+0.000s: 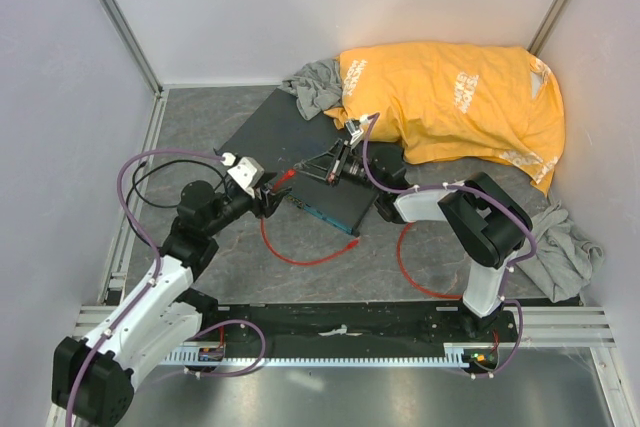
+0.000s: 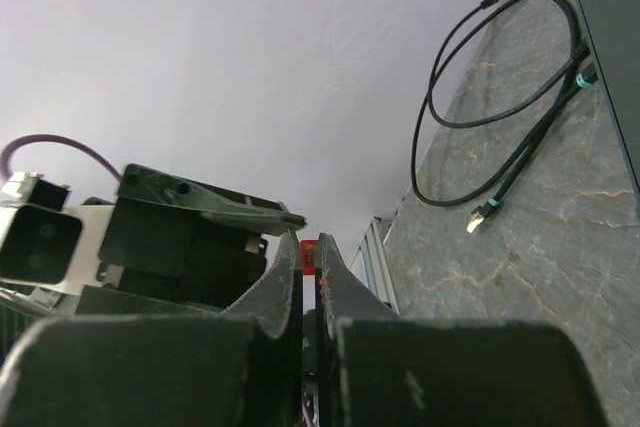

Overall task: Insert the plug into the switch port
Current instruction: Pick up the connector from the center of the board.

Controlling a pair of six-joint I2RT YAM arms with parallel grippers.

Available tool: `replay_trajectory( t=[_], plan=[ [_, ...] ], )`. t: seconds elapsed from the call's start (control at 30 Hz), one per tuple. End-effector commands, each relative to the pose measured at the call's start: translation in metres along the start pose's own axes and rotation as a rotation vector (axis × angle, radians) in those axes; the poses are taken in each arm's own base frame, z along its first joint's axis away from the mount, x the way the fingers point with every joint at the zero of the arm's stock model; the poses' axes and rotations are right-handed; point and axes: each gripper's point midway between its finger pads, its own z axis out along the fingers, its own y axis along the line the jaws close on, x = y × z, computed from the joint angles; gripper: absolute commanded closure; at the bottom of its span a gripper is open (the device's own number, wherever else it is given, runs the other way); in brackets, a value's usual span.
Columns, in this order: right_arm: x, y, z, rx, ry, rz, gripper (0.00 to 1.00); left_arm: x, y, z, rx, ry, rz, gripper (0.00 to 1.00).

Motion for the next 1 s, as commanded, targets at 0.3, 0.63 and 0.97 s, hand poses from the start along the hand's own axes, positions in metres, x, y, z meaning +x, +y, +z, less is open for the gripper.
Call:
replay_trajectory(
  t=[0.3, 0.63, 0.97],
  plan=[
    [0.007, 0.033, 0.008, -0.047, 0.02, -0.155, 1.0, -0.005, -0.005, -0.005, 0.101, 0.039, 0.305, 0.44],
    [0.013, 0.035, 0.012, -0.047, 0.038, -0.182, 1.0, -0.009, -0.003, -0.002, 0.093, 0.032, 0.296, 0.65],
    [0.017, 0.035, 0.015, -0.041, 0.045, -0.195, 1.0, -0.007, -0.001, 0.001, 0.083, 0.034, 0.28, 0.73]
  ],
)
